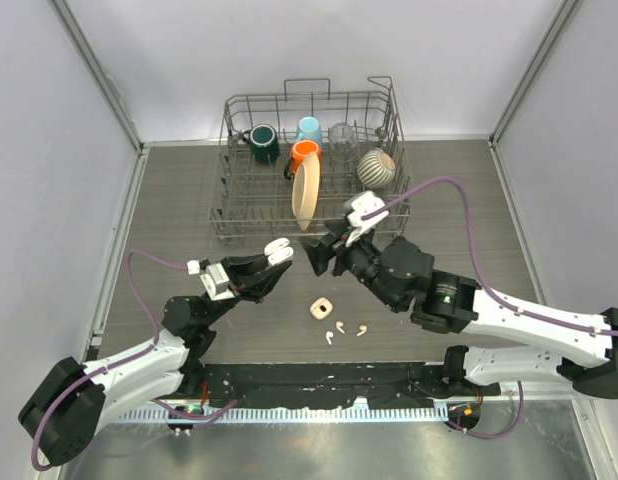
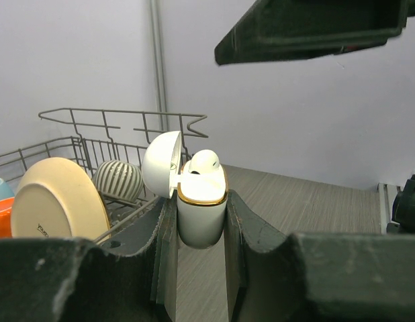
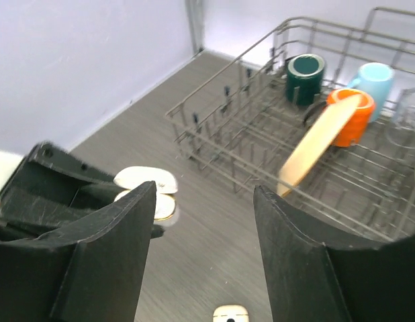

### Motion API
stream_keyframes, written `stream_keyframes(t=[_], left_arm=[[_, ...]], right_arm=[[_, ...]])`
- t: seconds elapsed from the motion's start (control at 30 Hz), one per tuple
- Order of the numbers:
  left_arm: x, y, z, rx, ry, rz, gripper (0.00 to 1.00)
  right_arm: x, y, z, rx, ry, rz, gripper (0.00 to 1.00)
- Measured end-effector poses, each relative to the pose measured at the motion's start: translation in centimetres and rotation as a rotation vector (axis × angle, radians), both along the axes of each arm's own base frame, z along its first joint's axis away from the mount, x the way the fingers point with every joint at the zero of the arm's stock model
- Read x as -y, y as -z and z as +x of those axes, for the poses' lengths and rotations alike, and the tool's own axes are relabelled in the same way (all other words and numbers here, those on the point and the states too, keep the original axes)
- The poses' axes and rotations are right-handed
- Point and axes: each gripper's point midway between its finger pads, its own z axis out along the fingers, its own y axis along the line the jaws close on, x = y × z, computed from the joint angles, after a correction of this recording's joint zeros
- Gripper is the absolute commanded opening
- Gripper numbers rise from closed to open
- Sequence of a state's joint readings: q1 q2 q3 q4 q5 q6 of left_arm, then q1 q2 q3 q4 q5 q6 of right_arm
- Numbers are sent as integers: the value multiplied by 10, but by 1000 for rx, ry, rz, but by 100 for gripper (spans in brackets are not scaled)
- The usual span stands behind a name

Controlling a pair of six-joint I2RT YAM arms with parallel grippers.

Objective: Insert the wireless bluetooth earbuds into the charging case
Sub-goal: Pick up the earbud from the center of the board.

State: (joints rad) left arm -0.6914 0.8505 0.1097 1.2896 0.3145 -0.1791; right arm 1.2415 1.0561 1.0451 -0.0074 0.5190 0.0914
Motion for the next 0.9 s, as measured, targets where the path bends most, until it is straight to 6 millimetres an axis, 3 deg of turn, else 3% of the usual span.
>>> stream_keyframes(t=[0.1,0.2,0.53,0.6,0.9], left_arm=[[0,0,0,0,-1,0,0],[-1,-2,-1,6,-1,-4,0],[-8,-18,-9,54,-5,-41,0],[-11,-23,-11,69,-10,-52,0],[-18,-30,-6,92,-71,-43,0]], right_arm=[[25,-15,7,-5,106,64,67],[55,-14,20,-50,256,106,67],[124,45,64,-299,526,124,75],[126,59,68,-353,529,113,76],[96,138,58,-644,446,-30,88]])
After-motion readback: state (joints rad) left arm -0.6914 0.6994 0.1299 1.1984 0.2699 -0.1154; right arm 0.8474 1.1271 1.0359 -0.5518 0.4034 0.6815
